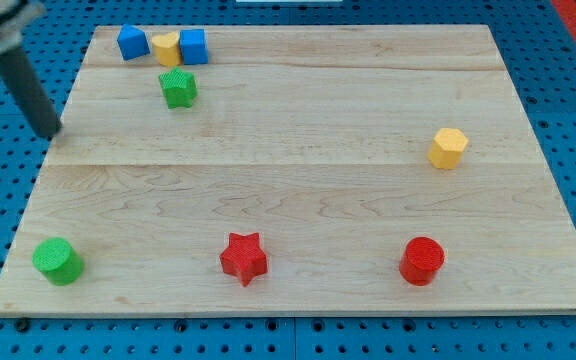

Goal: Push the triangle closely to the heart

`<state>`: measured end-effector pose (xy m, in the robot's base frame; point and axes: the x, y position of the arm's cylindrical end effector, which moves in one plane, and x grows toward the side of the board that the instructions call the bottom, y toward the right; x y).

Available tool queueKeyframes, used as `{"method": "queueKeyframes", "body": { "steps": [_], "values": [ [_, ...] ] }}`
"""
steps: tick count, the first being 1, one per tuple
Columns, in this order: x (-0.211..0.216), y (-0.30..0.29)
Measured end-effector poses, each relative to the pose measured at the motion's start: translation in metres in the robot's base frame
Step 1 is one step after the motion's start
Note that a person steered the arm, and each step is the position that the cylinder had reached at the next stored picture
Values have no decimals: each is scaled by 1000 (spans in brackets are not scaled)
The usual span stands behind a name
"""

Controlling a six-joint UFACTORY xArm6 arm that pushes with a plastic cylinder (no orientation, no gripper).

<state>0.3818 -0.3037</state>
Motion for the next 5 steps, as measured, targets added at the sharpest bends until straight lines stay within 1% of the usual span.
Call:
{"method": "queueKeyframes", "body": {
  "steps": [1,2,3,4,5],
  "values": [
    [-87,3],
    [-170,52],
    [-190,84],
    [-190,111],
    [-189,123]
  ]
}}
